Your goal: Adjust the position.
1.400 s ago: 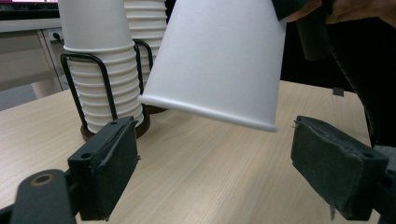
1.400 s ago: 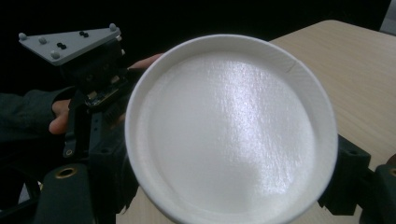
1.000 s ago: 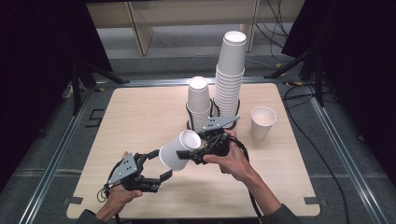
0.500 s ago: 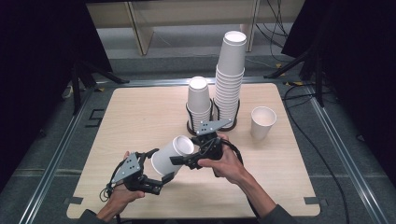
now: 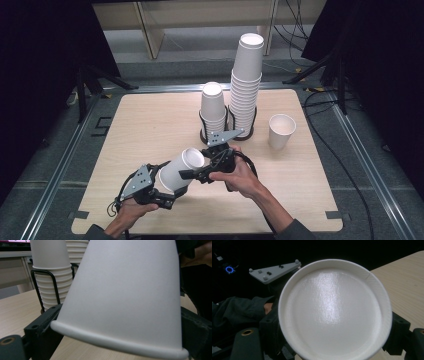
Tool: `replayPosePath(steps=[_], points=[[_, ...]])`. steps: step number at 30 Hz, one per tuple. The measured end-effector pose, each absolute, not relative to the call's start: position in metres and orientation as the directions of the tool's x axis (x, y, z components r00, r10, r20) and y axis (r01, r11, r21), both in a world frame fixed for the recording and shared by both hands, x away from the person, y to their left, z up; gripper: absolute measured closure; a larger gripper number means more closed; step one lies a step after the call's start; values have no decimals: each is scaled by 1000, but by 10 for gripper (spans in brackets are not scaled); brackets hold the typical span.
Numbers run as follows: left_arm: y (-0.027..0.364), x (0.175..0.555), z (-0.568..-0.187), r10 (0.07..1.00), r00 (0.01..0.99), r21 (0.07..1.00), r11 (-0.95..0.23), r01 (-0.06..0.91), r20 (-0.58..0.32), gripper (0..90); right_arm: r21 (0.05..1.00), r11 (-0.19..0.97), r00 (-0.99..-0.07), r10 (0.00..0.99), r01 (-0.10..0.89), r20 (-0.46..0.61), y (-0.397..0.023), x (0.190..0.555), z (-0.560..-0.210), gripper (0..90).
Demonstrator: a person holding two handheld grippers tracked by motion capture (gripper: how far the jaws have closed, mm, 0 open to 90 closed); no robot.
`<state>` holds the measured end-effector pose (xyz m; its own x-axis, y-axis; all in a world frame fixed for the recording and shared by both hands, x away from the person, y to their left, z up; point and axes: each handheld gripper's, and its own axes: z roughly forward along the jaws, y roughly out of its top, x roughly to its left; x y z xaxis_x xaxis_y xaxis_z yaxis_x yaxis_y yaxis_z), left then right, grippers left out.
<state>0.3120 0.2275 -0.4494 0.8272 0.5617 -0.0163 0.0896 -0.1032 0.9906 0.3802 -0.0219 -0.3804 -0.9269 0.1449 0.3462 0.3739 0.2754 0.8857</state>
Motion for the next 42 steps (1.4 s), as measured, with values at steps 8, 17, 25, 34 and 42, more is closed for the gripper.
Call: replayPosePath(steps=[8,17,25,34,42], points=[[228,313,-447,546,838,983,-147,111,-13,106,868,290,-915,150,403,374,-24,382,-383,215],[226,311,-450,530,845,948,-300,110,70,118,867,399,-952,184,299,244,-36,382,-372,170],[221,307,-451,472,872,909,-407,88,127,123,794,571,-978,146,208,151,-32,375,-371,160],[219,305,-451,409,902,875,-477,83,137,123,722,672,-986,101,168,135,-23,367,-378,178],[220,305,-450,394,908,872,-484,73,142,123,674,721,-986,85,162,145,-14,363,-389,189]])
